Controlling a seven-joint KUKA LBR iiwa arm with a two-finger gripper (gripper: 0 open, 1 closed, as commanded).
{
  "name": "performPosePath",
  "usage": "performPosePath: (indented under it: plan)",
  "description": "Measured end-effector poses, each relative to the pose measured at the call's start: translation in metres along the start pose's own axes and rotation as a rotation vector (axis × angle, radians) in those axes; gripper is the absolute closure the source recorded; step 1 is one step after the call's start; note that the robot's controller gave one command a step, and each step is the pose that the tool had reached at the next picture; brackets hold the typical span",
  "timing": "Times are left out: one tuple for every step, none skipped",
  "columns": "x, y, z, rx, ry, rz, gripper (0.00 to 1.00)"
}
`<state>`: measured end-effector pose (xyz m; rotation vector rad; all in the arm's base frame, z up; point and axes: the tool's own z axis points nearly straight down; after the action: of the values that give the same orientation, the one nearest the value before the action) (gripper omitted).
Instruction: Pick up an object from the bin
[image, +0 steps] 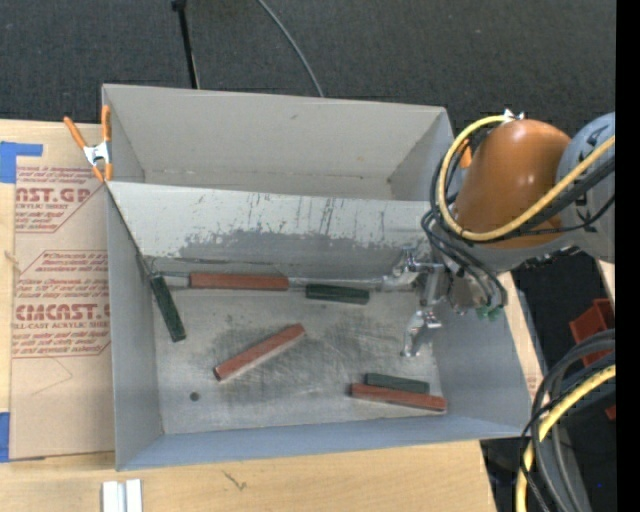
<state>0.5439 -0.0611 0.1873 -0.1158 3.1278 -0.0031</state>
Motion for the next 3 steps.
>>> performPosePath:
  plan:
    - [0.035,-0.004,0.069,-0.002,0.007,-0.152,0.0]
    - [0.042,-0.016,0.105,-0.004,0.012,-0.239,1.0]
    - [0.042,-0.016,0.105,-0.005,0.012,-0.239,1.0]
